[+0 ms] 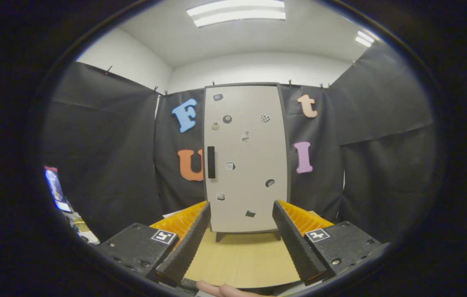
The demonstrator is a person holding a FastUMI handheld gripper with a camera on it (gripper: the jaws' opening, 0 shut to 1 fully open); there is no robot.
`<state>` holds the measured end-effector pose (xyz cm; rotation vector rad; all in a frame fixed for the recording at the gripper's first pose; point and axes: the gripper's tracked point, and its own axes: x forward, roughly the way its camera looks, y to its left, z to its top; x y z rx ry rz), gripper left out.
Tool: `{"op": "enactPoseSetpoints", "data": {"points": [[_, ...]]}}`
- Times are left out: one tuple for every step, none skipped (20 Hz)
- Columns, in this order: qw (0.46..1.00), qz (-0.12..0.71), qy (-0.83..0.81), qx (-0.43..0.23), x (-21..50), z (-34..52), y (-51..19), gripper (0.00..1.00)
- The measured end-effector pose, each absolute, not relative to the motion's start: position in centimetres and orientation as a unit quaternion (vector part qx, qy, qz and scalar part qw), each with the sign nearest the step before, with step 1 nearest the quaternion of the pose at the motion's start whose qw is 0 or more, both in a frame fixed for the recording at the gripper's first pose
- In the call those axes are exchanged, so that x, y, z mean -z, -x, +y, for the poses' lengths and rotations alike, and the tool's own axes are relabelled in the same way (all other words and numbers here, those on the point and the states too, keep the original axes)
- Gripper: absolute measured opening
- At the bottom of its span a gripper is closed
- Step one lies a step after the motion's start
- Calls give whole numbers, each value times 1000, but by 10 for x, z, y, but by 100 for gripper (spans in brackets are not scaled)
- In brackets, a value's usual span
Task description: Open the shoe cabinet door, grab the shoes and put them into the shoe cabinet, then close the shoe cabinet door.
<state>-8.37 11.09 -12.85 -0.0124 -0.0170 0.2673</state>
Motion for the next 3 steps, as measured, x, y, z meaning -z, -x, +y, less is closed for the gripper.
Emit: {"op": "enactPoseSetpoints", "data": {"points": [[991, -8, 4, -131, 130, 109, 84, 99], [991, -8, 2, -130, 130, 108, 83, 99], [992, -9, 0, -129, 130, 106, 84, 99]]}}
